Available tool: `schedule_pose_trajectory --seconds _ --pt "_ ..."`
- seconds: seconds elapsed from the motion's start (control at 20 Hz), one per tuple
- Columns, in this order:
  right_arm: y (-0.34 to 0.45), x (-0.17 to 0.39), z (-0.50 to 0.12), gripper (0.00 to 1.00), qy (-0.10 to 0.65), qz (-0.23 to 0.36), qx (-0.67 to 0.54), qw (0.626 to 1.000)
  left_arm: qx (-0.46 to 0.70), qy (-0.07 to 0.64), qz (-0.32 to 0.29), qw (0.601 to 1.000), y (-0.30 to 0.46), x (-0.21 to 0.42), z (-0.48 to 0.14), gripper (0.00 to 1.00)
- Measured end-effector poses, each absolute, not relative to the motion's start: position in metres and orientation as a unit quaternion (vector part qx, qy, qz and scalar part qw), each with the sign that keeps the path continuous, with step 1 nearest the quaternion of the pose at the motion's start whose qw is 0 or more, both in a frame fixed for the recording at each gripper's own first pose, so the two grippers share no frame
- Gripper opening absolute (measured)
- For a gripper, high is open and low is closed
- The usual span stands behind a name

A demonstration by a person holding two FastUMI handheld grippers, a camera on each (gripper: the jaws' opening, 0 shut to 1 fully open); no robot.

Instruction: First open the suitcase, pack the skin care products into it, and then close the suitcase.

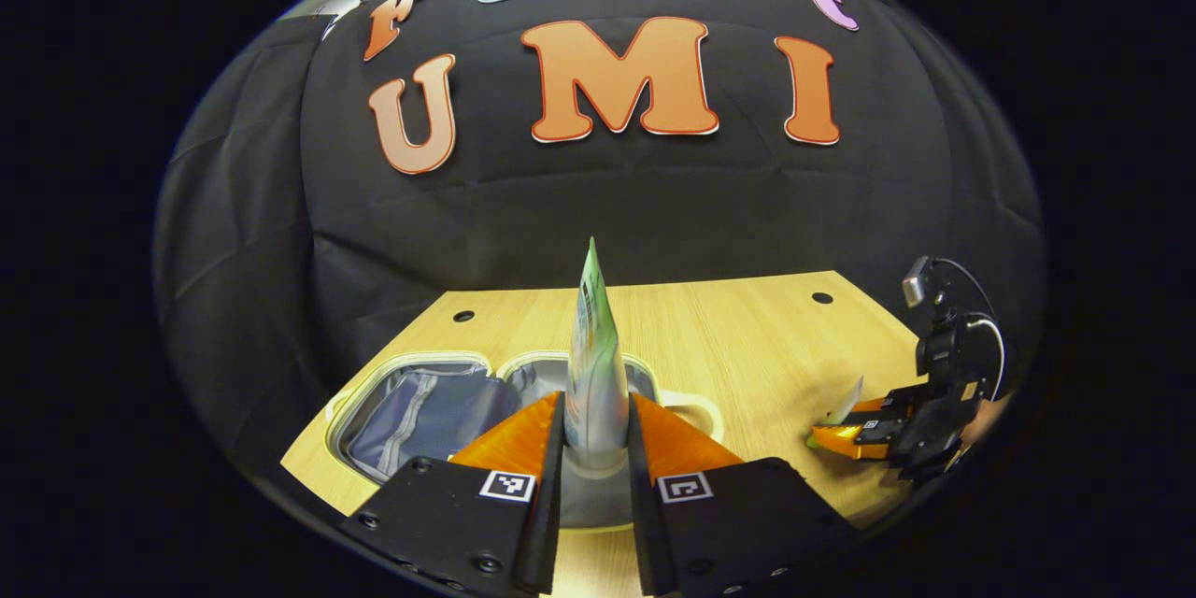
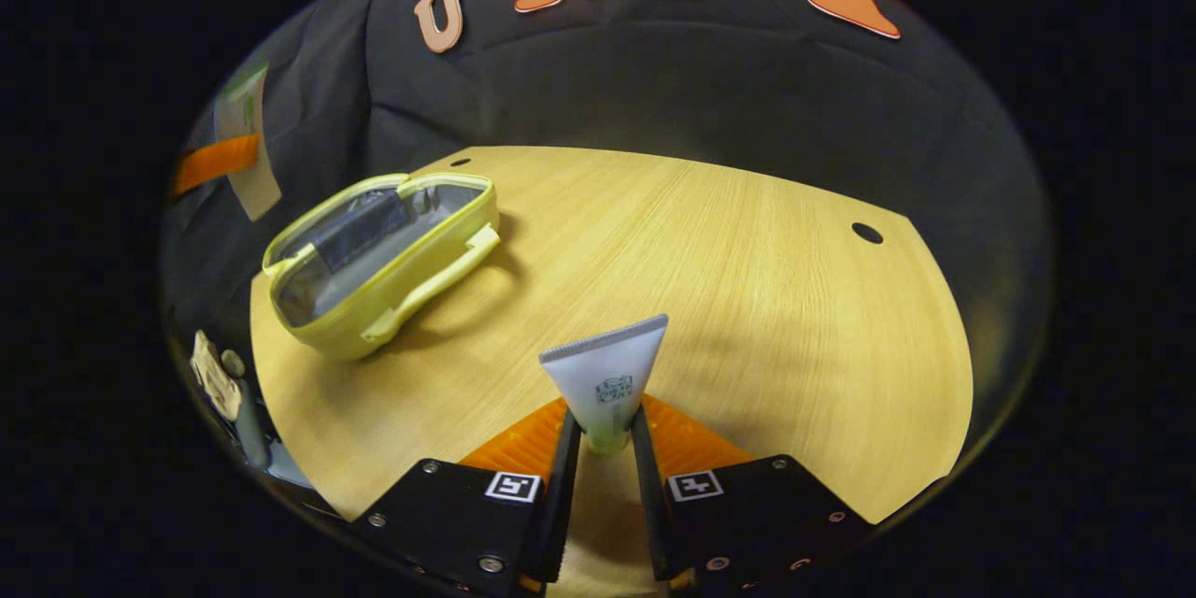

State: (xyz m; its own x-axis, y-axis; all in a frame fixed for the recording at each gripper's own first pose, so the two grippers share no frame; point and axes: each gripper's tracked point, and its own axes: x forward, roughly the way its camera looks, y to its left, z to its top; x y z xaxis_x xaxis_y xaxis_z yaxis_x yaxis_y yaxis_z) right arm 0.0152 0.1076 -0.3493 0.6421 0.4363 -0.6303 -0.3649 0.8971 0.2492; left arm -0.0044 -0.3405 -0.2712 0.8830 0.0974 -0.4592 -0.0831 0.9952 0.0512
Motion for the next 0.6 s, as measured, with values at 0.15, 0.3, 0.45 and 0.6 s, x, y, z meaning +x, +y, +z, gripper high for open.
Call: schedule_pose_trajectory --seconds 0.15,0.3,0.45,0.6 --pt "0.113 0.02 -0.32 0.36 0.341 0.22 0.06 0.912 0.008 0.241 0.045 0.97 -0.326 0.001 -0.275 0.33" --pt "0.123 0.028 -0.278 0.36 0.305 0.211 0.067 0.926 0.002 0.241 0.045 0.969 -0.306 0.006 -0.278 0.33" --pt "0.138 0.032 -0.24 0.36 0.266 0.215 0.059 0.938 0.0 0.242 0.042 0.969 -0.288 0.011 -0.28 0.33" --pt "0.161 0.036 -0.201 0.36 0.227 0.224 0.047 0.947 -0.001 0.249 0.031 0.968 -0.269 0.016 -0.285 0.34"
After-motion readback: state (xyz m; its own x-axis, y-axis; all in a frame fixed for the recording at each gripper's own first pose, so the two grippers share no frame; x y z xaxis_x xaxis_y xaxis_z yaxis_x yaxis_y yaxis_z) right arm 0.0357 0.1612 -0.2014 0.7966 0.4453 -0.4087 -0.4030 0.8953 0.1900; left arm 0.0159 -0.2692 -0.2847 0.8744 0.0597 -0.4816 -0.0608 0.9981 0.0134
